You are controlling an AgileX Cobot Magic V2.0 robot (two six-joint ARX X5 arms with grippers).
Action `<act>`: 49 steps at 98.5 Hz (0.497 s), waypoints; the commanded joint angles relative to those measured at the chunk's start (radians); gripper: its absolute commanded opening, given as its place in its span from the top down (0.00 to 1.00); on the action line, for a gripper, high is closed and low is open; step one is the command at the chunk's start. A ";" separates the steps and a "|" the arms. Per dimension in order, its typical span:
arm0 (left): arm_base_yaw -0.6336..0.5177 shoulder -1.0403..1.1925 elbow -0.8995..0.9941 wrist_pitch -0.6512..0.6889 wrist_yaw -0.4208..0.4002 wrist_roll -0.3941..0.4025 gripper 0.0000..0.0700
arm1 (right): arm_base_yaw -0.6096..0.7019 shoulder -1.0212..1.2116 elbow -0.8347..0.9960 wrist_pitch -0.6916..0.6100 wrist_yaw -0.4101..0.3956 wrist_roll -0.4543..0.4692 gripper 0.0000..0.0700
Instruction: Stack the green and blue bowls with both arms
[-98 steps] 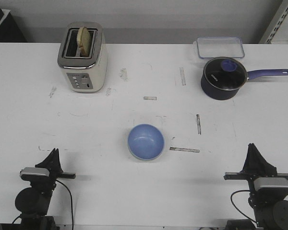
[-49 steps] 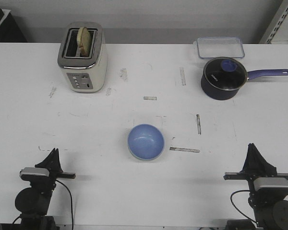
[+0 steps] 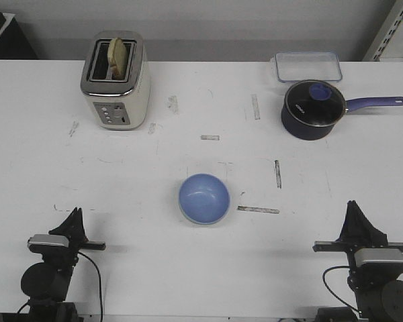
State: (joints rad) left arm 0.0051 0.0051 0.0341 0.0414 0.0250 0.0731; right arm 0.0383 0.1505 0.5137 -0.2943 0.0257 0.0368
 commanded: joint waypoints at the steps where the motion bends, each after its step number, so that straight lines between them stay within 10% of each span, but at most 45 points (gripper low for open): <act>1: 0.000 -0.002 -0.021 0.012 -0.001 0.013 1.00 | -0.018 -0.005 -0.005 0.018 -0.001 -0.043 1.00; 49: 0.000 -0.002 -0.021 0.011 -0.001 0.013 1.00 | -0.096 -0.153 -0.453 0.194 -0.022 -0.031 1.00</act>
State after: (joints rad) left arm 0.0051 0.0051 0.0341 0.0418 0.0250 0.0731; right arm -0.0597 0.0216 0.1001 -0.1299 0.0154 -0.0032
